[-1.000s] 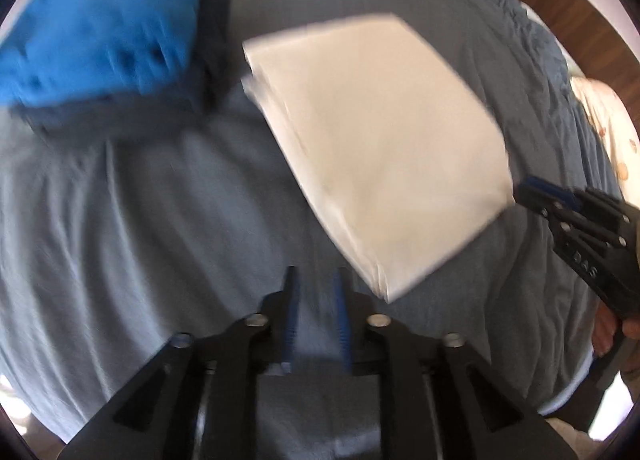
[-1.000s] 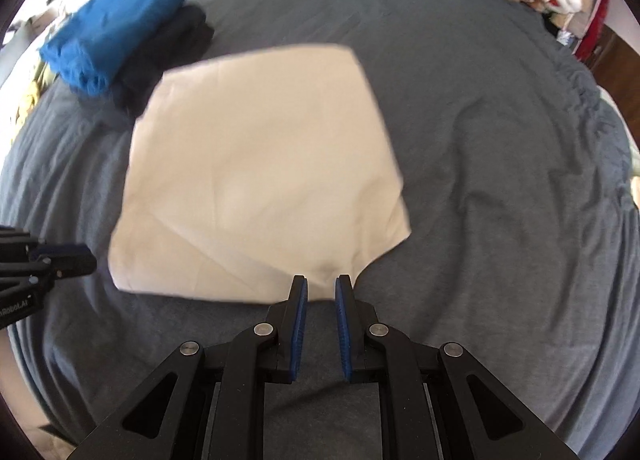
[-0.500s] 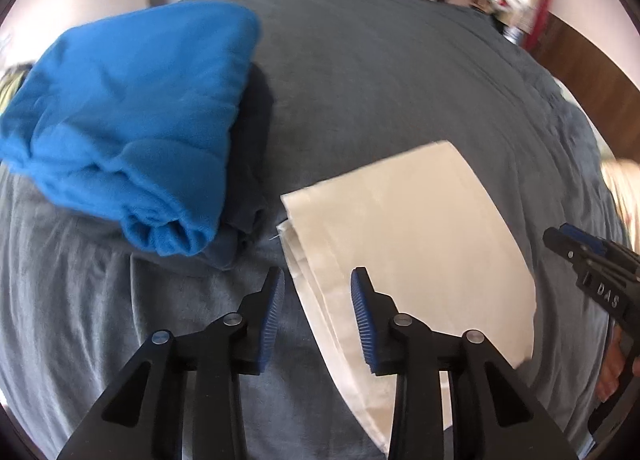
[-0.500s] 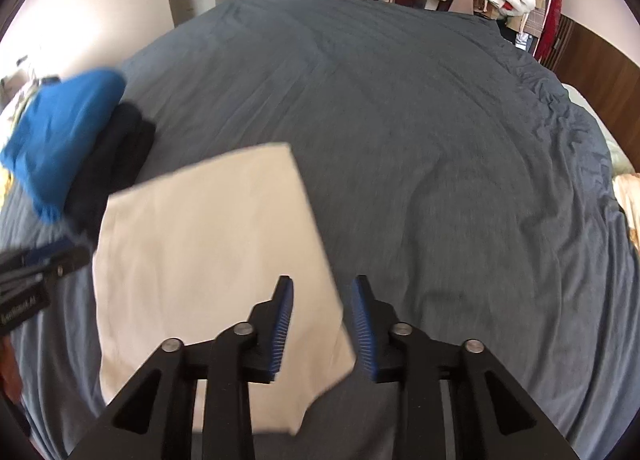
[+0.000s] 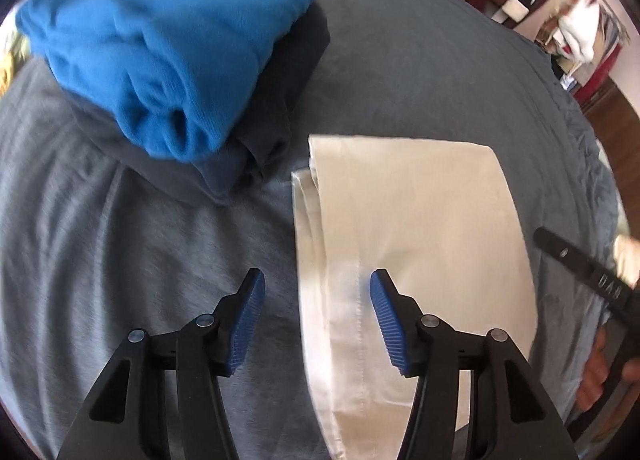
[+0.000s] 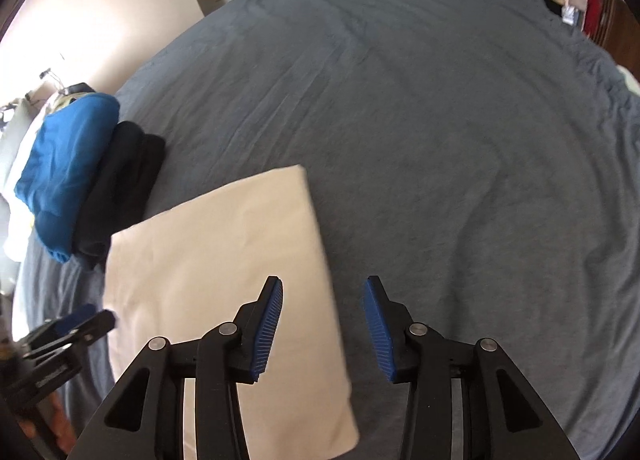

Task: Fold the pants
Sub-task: 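Lower both grippers to the edge of the folded cream pants, then grasp the pants edge with the left gripper while the right gripper grasps it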

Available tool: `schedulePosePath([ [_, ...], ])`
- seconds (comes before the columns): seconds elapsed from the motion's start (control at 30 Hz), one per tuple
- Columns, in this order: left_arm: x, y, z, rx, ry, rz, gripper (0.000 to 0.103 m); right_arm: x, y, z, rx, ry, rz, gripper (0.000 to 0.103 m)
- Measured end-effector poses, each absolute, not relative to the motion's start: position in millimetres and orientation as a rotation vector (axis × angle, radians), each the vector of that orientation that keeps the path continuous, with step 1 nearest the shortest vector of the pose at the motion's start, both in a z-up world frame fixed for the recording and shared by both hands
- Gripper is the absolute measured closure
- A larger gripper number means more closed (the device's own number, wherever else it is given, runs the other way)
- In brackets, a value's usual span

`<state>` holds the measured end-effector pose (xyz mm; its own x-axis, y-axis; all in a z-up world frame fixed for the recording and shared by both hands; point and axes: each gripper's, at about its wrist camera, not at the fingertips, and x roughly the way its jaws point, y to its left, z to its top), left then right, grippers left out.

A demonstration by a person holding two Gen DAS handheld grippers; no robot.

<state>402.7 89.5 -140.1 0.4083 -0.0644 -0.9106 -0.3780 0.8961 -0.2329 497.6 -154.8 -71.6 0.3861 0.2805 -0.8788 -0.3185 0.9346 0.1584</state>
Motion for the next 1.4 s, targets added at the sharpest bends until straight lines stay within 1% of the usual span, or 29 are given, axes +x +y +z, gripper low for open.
schedulePosePath([
  [0.23, 405, 86, -154, -0.480, 1.182, 0.186, 0.049, 494, -153, -96, -0.048, 1.156, 0.424, 0.061],
  [0.8, 430, 76, -175, -0.440, 1.208, 0.141, 0.048, 508, -156, -128, 0.053, 1.249, 0.497, 0.061],
  [0.87, 432, 75, -176, -0.443, 1.210, 0.131, 0.050, 510, -155, -132, 0.057, 1.259, 0.501, 0.061],
  [0.93, 432, 77, -178, -0.453, 1.210, 0.108, 0.059, 512, -153, -134, 0.061, 1.263, 0.504, 0.061],
  [1.03, 436, 76, -180, -0.467, 1.212, 0.075, 0.067, 514, -150, -138, 0.060, 1.268, 0.511, 0.061],
  [1.13, 439, 77, -182, -0.490, 1.216, 0.060, 0.070, 515, -151, -142, 0.068, 1.274, 0.515, 0.062],
  [1.17, 440, 78, -182, -0.494, 1.217, 0.057, 0.070, 516, -150, -142, 0.067, 1.275, 0.515, 0.062],
  [1.23, 441, 76, -180, -0.483, 1.217, 0.051, 0.072, 515, -150, -142, 0.058, 1.270, 0.512, 0.068],
  [1.27, 441, 76, -179, -0.475, 1.216, 0.051, 0.073, 516, -148, -143, 0.058, 1.268, 0.513, 0.075],
  [1.3, 441, 75, -177, -0.463, 1.217, 0.052, 0.076, 516, -146, -143, 0.057, 1.266, 0.512, 0.081],
  [1.4, 441, 72, -170, -0.410, 1.212, 0.056, 0.082, 513, -149, -135, 0.060, 1.248, 0.492, 0.088],
])
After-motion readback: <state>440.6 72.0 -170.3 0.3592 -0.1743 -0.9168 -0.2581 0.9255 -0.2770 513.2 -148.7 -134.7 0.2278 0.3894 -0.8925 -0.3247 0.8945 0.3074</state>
